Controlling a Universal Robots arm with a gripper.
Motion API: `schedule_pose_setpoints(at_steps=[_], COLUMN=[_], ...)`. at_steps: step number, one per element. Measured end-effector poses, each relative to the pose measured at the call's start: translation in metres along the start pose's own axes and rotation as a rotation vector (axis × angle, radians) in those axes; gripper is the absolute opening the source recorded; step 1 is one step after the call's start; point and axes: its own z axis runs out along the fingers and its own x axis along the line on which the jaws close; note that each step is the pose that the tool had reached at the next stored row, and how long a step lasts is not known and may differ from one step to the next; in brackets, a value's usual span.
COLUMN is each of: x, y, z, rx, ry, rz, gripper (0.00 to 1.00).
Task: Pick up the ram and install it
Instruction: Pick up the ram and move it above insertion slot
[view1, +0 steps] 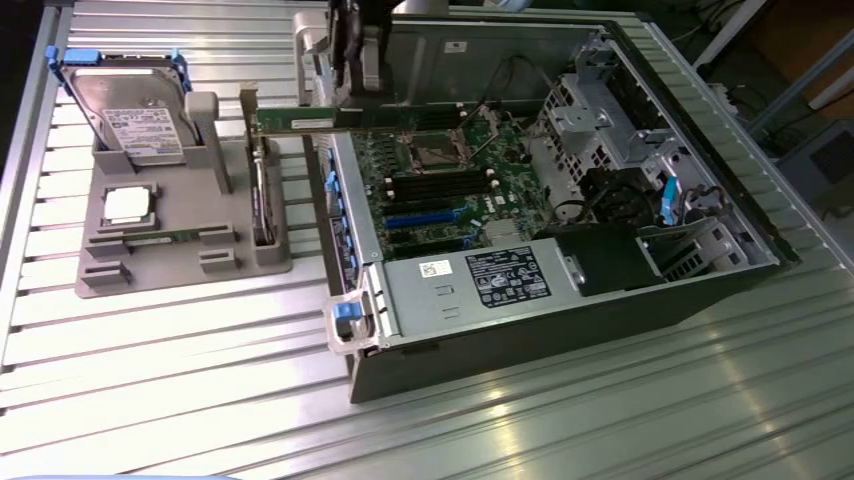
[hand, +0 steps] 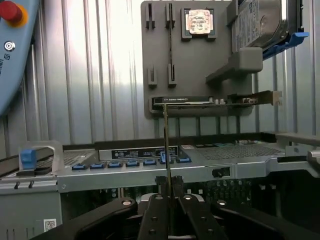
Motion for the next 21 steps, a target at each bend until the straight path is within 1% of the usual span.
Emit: schedule_pose_setpoints(at_steps=[1,2,3,5,6,7,8,9,10,11,12,13,15,16,18,20,21], x=[0.000,-0.001,-0.001,-0.002,-0.002,-0.002,-0.002,-0.002,-0.002,-0.001,-0.001,-0.001,0.001,0.001,0.002,0.003,0.004], y=[-0.0057,-0.0177,-0.0277,-0.0426,-0.0447,-0.0448,-0.0444,-0.0417,-0.0361,-0.0287,-0.0167,-0.0090,0.0175,0.0277,0.0419,0.0660,0.0735], z=[-0.0004,-0.0012,-0.0020,-0.0026,-0.0028,-0.0027,-0.0027,-0.0026,-0.0024,-0.0020,-0.0015,-0.0012,0.0000,0.0004,0.0010,0.0021,0.0024], rx=[-0.0001,-0.0002,-0.0004,-0.0008,-0.0009,-0.0009,-0.0008,-0.0008,-0.0008,-0.0007,-0.0008,-0.0009,-0.0008,-0.0009,-0.0009,-0.0003,0.0007], ry=[-0.0001,-0.0001,-0.0001,0.0001,0.0002,0.0002,0.0002,0.0002,0.0002,0.0002,0.0002,0.0004,0.0003,0.0003,0.0003,0.0004,0.0003], rz=[-0.002,-0.006,-0.010,-0.017,-0.019,-0.018,-0.018,-0.019,-0.019,-0.019,-0.020,-0.020,-0.020,-0.021,-0.022,-0.023,-0.023], gripper=[0.14,0.14,0.14,0.14,0.14,0.14,0.14,0.14,0.14,0.14,0.14,0.14,0.14,0.14,0.14,0.14,0.14])
